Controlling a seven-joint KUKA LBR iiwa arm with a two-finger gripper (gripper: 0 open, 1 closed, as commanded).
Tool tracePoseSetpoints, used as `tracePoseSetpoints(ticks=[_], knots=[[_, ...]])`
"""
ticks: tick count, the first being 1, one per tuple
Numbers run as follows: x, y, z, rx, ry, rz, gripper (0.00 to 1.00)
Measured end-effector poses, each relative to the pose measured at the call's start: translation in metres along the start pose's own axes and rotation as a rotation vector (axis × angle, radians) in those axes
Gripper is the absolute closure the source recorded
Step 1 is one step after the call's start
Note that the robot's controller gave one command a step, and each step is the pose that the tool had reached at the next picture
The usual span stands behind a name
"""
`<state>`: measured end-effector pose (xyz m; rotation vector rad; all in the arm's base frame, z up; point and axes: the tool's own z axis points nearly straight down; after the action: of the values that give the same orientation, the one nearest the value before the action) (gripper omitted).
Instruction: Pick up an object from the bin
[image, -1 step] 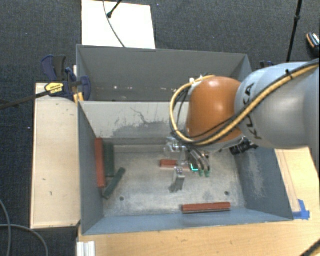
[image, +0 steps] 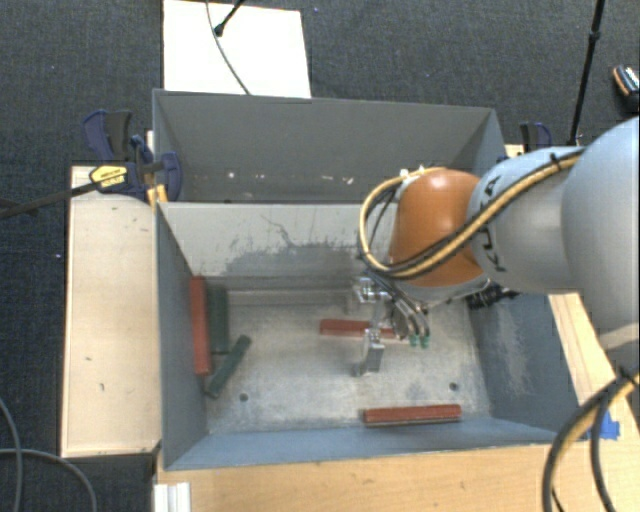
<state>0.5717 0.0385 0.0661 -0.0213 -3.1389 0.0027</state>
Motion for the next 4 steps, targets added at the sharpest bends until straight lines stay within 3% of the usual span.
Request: tracePoseSetpoints(ticks=[4], knots=[[-0.0026,0.0012,-0.0027,-0.004,-0.007,0.020,0.00]])
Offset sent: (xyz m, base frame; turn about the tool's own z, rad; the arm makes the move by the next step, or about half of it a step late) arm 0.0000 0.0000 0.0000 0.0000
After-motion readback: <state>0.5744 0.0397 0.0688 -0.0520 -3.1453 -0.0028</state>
